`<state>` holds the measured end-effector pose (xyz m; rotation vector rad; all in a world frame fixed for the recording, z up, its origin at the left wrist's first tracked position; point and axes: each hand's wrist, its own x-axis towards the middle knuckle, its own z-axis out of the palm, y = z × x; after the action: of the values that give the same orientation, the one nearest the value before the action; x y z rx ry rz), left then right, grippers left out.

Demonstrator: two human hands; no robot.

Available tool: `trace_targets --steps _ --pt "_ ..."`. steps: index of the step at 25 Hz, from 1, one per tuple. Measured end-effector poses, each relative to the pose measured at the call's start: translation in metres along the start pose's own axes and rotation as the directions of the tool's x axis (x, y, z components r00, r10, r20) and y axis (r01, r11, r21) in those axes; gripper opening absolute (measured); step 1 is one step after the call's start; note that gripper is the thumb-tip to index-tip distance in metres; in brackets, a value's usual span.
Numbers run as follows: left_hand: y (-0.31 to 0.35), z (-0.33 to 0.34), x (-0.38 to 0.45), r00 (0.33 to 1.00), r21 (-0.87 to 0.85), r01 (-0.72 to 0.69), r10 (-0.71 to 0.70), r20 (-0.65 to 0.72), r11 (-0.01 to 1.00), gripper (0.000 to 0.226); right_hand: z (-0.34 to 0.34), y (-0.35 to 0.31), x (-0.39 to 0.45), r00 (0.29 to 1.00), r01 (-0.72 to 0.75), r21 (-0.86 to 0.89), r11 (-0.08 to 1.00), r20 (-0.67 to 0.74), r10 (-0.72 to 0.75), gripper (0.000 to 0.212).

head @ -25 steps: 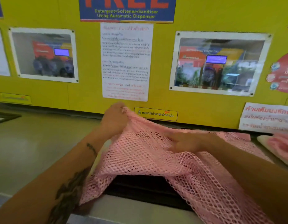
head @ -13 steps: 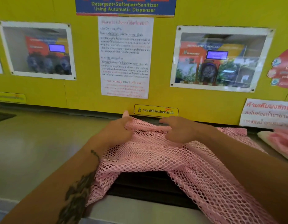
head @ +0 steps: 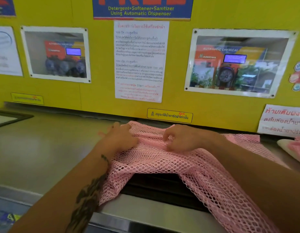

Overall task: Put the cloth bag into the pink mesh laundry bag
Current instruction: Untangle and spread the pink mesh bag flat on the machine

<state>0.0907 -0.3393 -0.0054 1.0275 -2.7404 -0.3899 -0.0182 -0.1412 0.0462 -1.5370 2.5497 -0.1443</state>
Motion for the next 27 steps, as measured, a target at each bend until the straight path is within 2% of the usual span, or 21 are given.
trace_targets --steps 2,4,6,8,11,13,14,15,18,19,23,25,27 --pt "0.005 -0.014 -0.007 0.999 0.008 -0.051 0.051 -0.003 0.999 0.067 0.003 0.003 -0.003 1.000 0.026 0.076 0.997 0.006 -0.026 0.054" --pt "0.010 -0.029 -0.017 0.992 0.025 -0.123 0.123 -0.006 0.992 0.056 0.013 0.010 -0.002 0.988 0.025 0.011 1.000 0.155 -0.026 0.067" --pt "0.018 -0.044 -0.037 0.980 -0.044 -0.197 0.197 -0.005 0.979 0.037 0.024 0.023 0.003 0.981 -0.006 -0.044 0.999 0.191 0.015 0.078" --pt "0.024 -0.053 -0.065 0.958 -0.169 -0.281 0.286 0.005 0.945 0.021 0.023 0.034 0.005 0.996 -0.039 0.008 0.999 0.082 0.039 0.078" --pt "0.021 -0.060 -0.113 0.907 -0.404 -0.351 0.413 0.077 0.845 0.025 -0.002 0.023 -0.016 0.989 0.078 -0.011 0.997 -0.128 -0.079 0.049" --pt "0.015 -0.054 -0.131 0.908 -0.383 -0.315 0.393 0.144 0.869 0.021 -0.017 0.004 -0.043 0.935 0.241 0.003 0.971 -0.269 -0.231 0.022" --pt "0.013 -0.048 -0.134 0.922 -0.309 -0.298 0.356 0.151 0.903 0.013 -0.020 -0.005 -0.058 0.916 0.303 0.021 0.953 -0.283 -0.285 0.018" --pt "0.011 -0.041 -0.134 0.937 -0.227 -0.291 0.325 0.128 0.929 0.008 -0.021 -0.013 -0.072 0.920 0.329 0.015 0.944 -0.231 -0.317 0.020" --pt "0.008 -0.020 -0.124 0.957 -0.077 -0.289 0.290 0.006 0.954 0.042 -0.002 -0.022 -0.090 0.967 0.250 -0.121 0.961 0.084 -0.241 0.026" --pt "0.008 -0.016 -0.120 0.958 -0.072 -0.286 0.283 -0.045 0.956 0.047 0.008 -0.021 -0.089 0.972 0.222 -0.172 0.960 0.112 -0.205 0.029" --pt "0.003 -0.003 -0.107 0.963 -0.152 -0.234 0.207 -0.172 0.960 0.043 0.018 -0.014 -0.082 0.980 0.193 -0.124 0.973 0.071 -0.185 0.037" --pt "0.003 -0.002 -0.104 0.968 -0.142 -0.195 0.168 -0.185 0.970 0.044 0.014 -0.010 -0.085 0.977 0.205 -0.154 0.967 0.094 -0.192 0.027" --pt "0.003 -0.001 -0.102 0.959 -0.064 -0.202 0.184 -0.214 0.977 0.039 0.014 -0.005 -0.085 0.977 0.211 -0.209 0.955 0.042 -0.207 0.015"
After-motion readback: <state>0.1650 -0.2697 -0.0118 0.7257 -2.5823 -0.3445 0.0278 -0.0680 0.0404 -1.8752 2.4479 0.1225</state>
